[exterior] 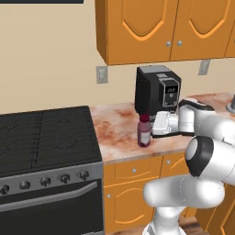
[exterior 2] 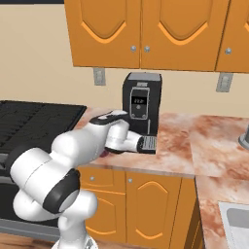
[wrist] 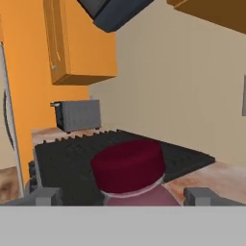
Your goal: There is a wine glass and glass cup on the dining counter. Place the wine bottle next to the wine glass and the juice bottle next to the glass cup.
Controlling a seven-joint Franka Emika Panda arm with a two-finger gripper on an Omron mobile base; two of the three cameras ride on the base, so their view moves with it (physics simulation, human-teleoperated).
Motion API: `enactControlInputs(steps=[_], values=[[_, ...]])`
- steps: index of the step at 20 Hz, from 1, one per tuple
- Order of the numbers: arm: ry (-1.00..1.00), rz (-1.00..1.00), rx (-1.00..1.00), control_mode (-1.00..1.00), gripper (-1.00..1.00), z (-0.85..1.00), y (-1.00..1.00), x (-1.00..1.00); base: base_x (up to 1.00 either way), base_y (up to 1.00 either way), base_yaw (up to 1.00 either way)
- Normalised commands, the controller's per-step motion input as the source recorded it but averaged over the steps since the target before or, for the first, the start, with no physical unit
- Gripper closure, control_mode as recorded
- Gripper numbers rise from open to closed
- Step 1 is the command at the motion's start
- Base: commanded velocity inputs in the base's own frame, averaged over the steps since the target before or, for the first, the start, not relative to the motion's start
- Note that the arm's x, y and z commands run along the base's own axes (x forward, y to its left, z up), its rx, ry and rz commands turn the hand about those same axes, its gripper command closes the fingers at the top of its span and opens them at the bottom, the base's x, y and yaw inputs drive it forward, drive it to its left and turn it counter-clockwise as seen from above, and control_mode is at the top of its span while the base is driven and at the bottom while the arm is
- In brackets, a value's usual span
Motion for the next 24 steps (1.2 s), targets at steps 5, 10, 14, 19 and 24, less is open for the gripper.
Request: enactControlInputs(steps=[5,10,14,19,24], values=[[0.00,0.11,0.00,-1.00,-1.00,0.02,-0.14,0.00,0.00,0.00,0.00],[0.00,0.08,0.00,-1.00,-1.00,0.11,-0.22,0.00,0.00,0.00,0.00],[0.00,0.05,0.00,-1.00,-1.00,0.18,-0.20,-0.01,0.00,0.00,0.00],[0.00,0.01,0.00,-1.00,-1.00,0.27,-0.04,0.00,0.00,0.00,0.00],[0.00,0.00,0.00,-1.00,-1.00,0.17,-0.01,0.00,0.00,0.00,0.00]])
